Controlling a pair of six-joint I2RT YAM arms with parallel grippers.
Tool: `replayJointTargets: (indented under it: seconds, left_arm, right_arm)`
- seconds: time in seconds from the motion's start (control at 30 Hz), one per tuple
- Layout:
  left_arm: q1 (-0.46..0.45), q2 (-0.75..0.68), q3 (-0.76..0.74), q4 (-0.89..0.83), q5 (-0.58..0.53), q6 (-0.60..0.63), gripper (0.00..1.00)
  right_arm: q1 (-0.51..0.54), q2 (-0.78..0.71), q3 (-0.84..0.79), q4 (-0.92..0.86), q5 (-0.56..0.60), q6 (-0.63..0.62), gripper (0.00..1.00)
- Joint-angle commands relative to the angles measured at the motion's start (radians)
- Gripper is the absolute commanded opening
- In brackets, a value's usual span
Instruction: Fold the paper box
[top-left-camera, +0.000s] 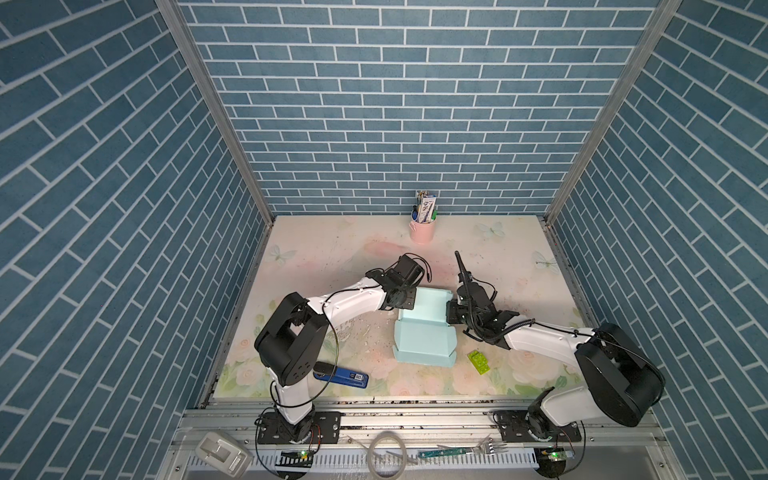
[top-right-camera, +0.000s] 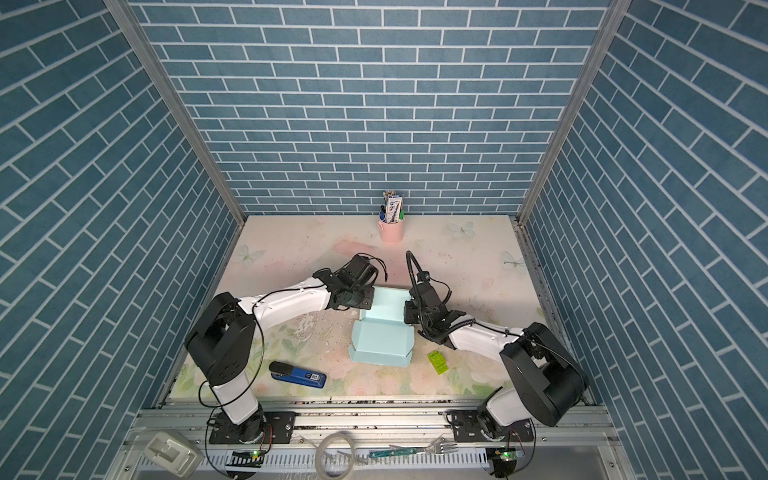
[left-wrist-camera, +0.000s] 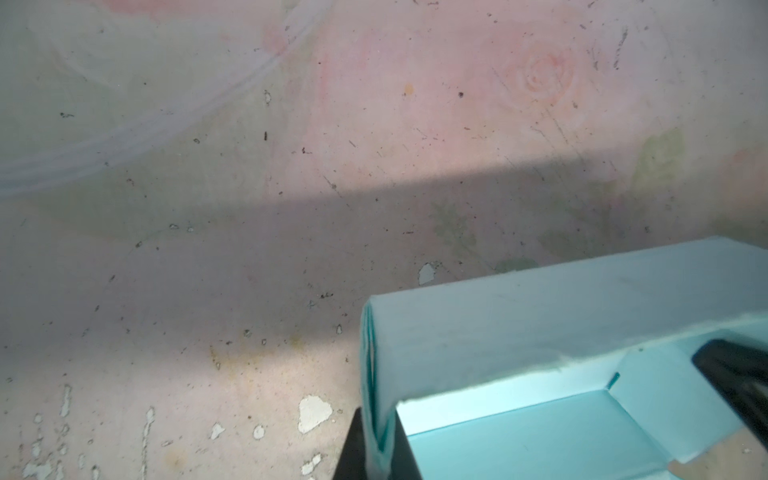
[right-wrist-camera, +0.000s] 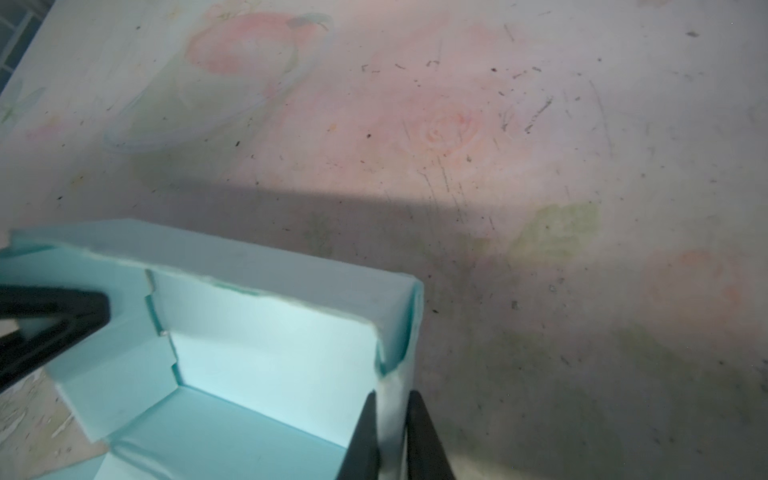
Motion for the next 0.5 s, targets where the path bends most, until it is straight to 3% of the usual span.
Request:
replayJointTargets:
  seconds: [0.0, 0.07, 0.47]
  left_arm:
    - [-0.01, -0.028, -0.016, 0.018, -0.019, -0.013, 0.1]
    - [-0.012, -0.028, -0.02, 0.021, -0.029, -0.02, 0.13]
    - [-0.013, -0.059, -0.078, 0.105, -0.074, -0.043, 0.27]
  right_arm:
    - [0.029, 0.024, 0.041, -0.007, 0.074, 0.012, 0.04]
    - [0.037, 0.023, 0.045, -0.019, 0.1, 0.015, 0.0]
    - [0.071, -0.024, 0.026, -0.038, 0.147, 0.023, 0.0]
